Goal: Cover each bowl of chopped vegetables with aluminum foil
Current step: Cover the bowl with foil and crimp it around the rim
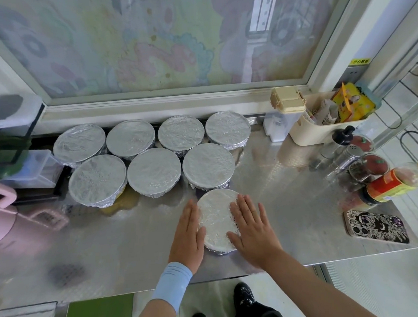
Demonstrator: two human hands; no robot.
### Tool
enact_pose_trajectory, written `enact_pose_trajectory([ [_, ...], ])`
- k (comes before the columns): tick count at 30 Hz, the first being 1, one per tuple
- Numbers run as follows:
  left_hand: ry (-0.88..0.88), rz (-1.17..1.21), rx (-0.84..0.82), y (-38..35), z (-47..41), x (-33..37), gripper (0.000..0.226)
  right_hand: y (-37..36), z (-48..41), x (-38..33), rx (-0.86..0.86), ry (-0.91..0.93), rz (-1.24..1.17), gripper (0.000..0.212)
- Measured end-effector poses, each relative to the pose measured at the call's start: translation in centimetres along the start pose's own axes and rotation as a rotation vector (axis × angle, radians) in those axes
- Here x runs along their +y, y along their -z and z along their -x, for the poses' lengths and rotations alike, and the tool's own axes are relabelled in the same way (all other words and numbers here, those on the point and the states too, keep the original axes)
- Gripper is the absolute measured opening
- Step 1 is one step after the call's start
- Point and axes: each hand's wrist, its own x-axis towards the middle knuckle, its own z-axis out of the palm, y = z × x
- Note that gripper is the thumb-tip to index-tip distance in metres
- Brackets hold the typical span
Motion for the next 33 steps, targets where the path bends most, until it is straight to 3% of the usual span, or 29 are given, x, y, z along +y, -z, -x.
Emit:
enact_pose_trajectory([
  [6,-0.554,-0.247,-0.073,1.5,1.0,-1.3,0.041,-0.1,1.8,-2.9,0.255,0.257,-0.242,0.029],
  [8,-0.602,-0.189,-0.035,1.4,0.8,-1.7,0.033,-0.2,2.1,-3.2,0.298,0.279,-0.299,0.014],
  [11,-0.652,-0.113,0.005,1.5,0.5,-2.2,0.026,-0.6,1.9,-3.0,0.294,0.288,-0.34,0.014],
  [15,-0.797,-0.202,-0.04,1.8,-0.1,-3.6,0.019,-0.4,1.4,-2.6,0.286,0.338,-0.332,0.017],
  [21,-0.899,-0.293,-0.051,2.1,-0.7,-4.0,0.033,0.0,1.2,-1.7,0.202,0.406,-0.32,0.014],
  [23,-0.879,-0.291,-0.063,2.3,-0.7,-3.6,0.026,0.4,0.8,-1.7,0.158,0.413,-0.319,0.01],
  [25,-0.817,-0.205,-0.102,3.2,-0.5,-2.6,0.024,1.2,0.4,-1.6,0.141,0.362,-0.338,0.012],
  [27,-0.613,-0.085,-0.122,4.2,-0.4,-1.5,0.037,2.1,0.0,-1.3,0.164,0.182,-0.402,0.024],
  [30,-0.061,0.133,0.023,4.2,-0.9,-0.1,0.044,3.0,-1.1,-0.8,0.18,-0.244,-0.438,0.041],
  [33,0.4,0.336,0.08,3.9,-1.9,1.7,0.036,3.6,-2.3,-0.7,-0.085,-0.608,-0.598,0.043],
])
